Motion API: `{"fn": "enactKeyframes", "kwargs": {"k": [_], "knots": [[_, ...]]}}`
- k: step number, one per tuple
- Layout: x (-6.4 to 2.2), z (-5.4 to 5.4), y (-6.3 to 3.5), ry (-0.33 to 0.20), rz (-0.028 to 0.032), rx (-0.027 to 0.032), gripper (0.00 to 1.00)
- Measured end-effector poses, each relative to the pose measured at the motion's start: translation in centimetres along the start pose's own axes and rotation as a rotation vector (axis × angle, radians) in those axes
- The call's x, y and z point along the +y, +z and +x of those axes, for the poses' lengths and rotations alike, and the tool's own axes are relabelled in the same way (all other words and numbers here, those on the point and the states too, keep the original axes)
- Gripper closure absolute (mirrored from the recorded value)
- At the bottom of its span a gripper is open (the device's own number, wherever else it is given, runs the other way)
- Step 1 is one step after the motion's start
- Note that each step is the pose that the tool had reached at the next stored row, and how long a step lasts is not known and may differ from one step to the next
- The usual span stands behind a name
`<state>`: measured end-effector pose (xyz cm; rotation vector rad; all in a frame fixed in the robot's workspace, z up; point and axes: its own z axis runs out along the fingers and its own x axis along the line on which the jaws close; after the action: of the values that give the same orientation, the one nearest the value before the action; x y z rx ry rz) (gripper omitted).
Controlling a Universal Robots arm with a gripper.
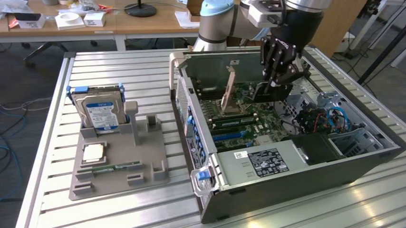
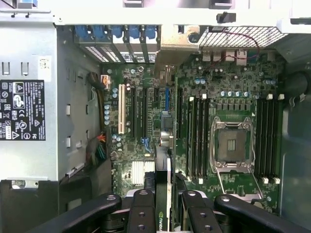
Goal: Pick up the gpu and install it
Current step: 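Insert the gpu into the slot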
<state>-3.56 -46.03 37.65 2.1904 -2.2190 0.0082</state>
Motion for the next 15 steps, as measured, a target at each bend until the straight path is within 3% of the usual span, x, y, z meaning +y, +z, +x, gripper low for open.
{"fn": "enactKeyframes", "kwargs": {"k": [6, 11, 15], "knots": [[0.02, 0.0, 0.33, 0.000, -0.0001, 0.0003, 0.74], [0.51, -0.1, 0.57, 0.000, 0.0004, 0.0001, 0.74], [0.59, -0.1, 1.25, 0.000, 0.0006, 0.0001, 0.74]]}}
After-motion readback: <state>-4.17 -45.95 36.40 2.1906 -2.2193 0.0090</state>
